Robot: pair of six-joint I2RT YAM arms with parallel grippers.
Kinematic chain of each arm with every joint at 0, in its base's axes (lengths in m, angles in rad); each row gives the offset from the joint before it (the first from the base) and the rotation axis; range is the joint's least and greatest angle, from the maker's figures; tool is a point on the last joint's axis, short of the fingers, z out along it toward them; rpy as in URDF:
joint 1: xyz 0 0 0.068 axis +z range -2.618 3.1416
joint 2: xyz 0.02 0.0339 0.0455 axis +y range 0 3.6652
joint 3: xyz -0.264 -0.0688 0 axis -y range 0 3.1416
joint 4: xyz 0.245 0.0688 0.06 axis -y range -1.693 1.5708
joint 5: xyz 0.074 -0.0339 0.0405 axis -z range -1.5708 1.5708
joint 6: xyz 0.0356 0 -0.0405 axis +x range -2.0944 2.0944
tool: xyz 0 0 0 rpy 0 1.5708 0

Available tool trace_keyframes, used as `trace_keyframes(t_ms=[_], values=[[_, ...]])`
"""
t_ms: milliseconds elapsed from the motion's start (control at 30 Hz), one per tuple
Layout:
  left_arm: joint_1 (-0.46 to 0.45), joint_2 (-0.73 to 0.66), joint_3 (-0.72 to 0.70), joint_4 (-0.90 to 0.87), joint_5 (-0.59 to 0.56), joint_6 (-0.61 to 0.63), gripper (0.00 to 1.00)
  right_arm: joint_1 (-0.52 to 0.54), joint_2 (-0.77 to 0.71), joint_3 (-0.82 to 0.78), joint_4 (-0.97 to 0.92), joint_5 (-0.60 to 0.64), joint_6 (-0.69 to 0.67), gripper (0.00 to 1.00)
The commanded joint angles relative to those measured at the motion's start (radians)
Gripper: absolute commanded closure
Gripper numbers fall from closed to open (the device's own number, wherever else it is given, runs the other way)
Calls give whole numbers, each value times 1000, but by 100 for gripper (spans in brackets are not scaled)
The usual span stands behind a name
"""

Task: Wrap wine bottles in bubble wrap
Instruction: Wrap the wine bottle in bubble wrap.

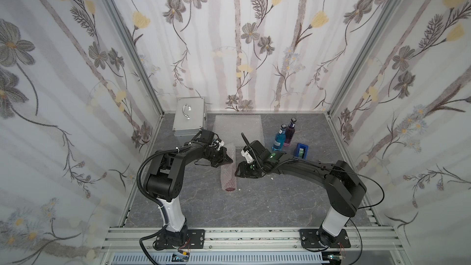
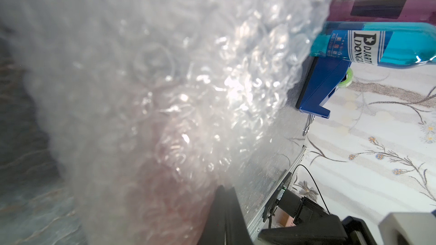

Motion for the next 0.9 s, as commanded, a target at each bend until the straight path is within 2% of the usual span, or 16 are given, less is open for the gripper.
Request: trace_keyframes(t_ms=[0,133,400,533,667,700,867], values=[[-1,6,-8,-88,-127,13,100,-1,-10,25,11,-2,7,53],[-8,10,0,-97,-127,19,100,1,31,104,18,-18,28,70],[-10,14,5,-103,-129,19,100,4,141,212,-41,-11,40,69],[-12,14,6,-105,-129,20,100,4,149,194,-43,-7,54,73],[-12,12,6,-105,-131,20,100,4,131,148,-25,-28,57,97],[-12,14,6,-106,-132,19,100,4,125,128,-15,-34,61,100],[-12,12,6,-106,-132,19,100,6,116,71,16,-50,72,100]])
